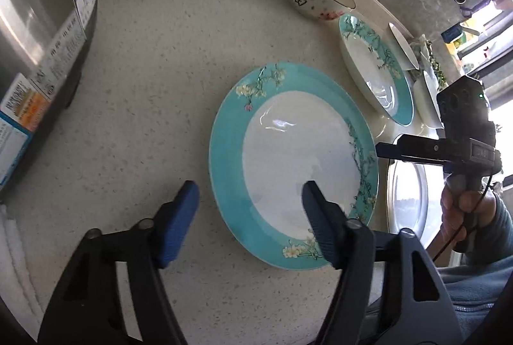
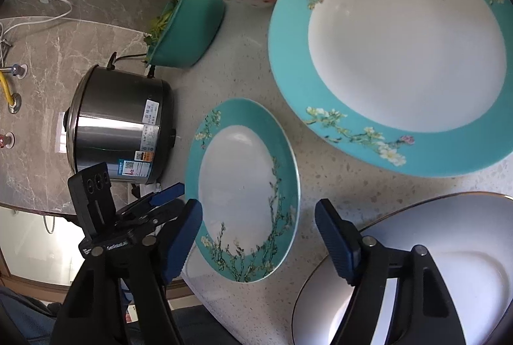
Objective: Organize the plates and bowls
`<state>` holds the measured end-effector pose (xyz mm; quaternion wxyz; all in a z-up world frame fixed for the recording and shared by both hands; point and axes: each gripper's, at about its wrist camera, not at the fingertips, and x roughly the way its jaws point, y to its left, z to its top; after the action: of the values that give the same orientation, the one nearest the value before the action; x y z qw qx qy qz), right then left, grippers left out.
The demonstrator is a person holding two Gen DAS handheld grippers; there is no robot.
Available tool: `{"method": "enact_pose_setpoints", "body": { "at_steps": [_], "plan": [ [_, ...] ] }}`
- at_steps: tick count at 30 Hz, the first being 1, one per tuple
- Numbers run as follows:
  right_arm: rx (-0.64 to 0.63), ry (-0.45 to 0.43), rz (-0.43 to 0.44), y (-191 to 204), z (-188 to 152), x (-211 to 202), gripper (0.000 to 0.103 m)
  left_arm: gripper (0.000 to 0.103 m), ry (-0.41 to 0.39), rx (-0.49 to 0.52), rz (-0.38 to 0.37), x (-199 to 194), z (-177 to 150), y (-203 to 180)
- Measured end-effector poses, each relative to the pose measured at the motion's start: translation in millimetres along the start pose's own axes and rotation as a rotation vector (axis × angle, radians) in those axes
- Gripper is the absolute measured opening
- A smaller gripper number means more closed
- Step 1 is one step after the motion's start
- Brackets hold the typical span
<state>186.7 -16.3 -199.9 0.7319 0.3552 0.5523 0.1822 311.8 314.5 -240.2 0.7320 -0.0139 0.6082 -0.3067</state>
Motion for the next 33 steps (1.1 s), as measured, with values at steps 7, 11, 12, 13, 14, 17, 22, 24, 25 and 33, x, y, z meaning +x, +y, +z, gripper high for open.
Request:
{"method": "enact_pose_setpoints", "body": {
  "at_steps": [7,11,12,13,14,17,22,24,25,33],
  "plan": [
    [0.009,0.044,0.000,-0.6,0.2,11.4,0.066,0.052,0.027,-0.014,-0.022,12.5,2.4,4.2],
    [0.015,0.042,0.008,-0.6,2.4,10.5,0.066,0.052,0.034,-0.029,-0.035,10.9,5.7,9.5],
    [0.018,0.042,0.011,-0.7,3.0,10.6,0.065,0.052,0.037,-0.037,-0.044,9.0,4.3,12.3],
    [0.018,0.043,0.010,-0.3,3.6,11.0,0.065,0.052,0.040,-0.038,-0.055,8.0,4.0,14.0],
    [0.015,0.047,0.005,-0.4,3.7,11.2,0.063,0.048,0.044,-0.036,-0.058,7.3,4.1,14.9],
    [0.020,0.058,-0.008,-1.0,5.5,12.7,0.058,0.032,0.055,-0.039,-0.066,6.9,5.6,19.2],
    [0.026,0.071,-0.023,-1.2,6.2,13.5,0.055,0.018,0.060,-0.050,-0.067,5.2,6.3,30.0],
    [0.034,0.076,-0.038,-2.9,6.4,13.2,0.045,0.016,0.057,-0.053,-0.072,4.7,5.5,32.4],
    [0.043,0.079,-0.040,-4.9,6.2,13.1,0.042,0.016,0.055,-0.048,-0.068,3.8,4.7,32.9],
    [0.061,0.087,-0.096,-11.6,3.8,12.7,0.014,0.012,0.026,-0.017,-0.022,0.3,0.3,30.9]
  ]
}}
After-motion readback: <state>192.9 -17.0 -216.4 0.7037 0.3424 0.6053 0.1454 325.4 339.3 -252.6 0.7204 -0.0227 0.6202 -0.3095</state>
